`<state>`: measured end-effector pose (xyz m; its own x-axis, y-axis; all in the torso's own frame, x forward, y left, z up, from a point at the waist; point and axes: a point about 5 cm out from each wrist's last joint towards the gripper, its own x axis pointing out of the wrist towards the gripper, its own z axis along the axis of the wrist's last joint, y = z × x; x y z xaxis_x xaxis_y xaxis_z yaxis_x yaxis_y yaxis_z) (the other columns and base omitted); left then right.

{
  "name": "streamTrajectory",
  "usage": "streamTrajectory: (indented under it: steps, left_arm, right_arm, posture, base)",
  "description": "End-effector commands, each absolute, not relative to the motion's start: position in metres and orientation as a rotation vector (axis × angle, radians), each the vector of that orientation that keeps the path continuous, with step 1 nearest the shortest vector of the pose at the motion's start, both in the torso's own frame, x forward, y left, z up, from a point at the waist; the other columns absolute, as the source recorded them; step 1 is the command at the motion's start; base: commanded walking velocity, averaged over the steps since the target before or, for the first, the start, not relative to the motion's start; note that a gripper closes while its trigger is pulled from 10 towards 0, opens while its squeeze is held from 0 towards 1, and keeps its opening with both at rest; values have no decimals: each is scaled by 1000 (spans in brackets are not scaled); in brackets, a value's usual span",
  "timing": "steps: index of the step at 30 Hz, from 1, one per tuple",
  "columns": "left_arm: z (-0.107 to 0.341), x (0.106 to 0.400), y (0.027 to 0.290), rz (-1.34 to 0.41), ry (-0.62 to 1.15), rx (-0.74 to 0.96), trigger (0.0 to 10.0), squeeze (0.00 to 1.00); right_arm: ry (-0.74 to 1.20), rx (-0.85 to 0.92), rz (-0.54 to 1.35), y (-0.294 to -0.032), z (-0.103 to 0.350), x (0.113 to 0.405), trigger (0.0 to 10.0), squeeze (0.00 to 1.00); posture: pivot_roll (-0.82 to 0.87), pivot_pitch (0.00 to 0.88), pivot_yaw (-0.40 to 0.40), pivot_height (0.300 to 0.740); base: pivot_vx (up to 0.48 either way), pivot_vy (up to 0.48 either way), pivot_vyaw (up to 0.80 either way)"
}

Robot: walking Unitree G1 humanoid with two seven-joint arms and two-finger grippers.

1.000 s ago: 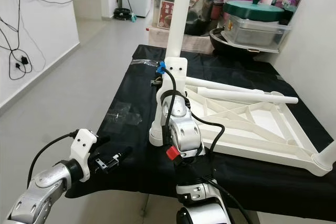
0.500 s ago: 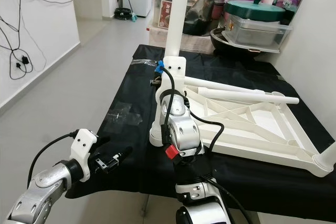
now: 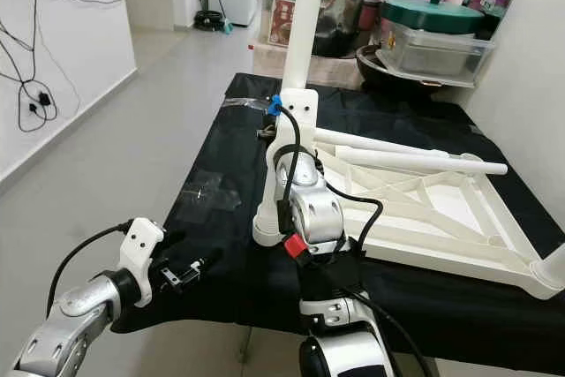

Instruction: Building children table

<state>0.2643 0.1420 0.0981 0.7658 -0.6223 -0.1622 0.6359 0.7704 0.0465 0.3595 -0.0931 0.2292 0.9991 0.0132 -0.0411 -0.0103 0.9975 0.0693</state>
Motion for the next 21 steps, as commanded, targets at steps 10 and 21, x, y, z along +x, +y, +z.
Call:
streamTrajectory:
  steps: [10, 21]
  left_arm:
    - [94, 263, 141, -692, 156, 112, 10000, 0]
    - [94, 265, 142, -700, 157, 120, 10000, 0]
  right_arm:
    - [139, 45, -76, -118, 206, 361, 10000, 0]
    - [120, 90, -102, -122, 205, 354, 10000, 0]
  posture:
    - [25, 0, -111, 740]
    - [16, 0, -97, 740]
  base:
    - [0, 0, 0]
    - [0, 0, 0]
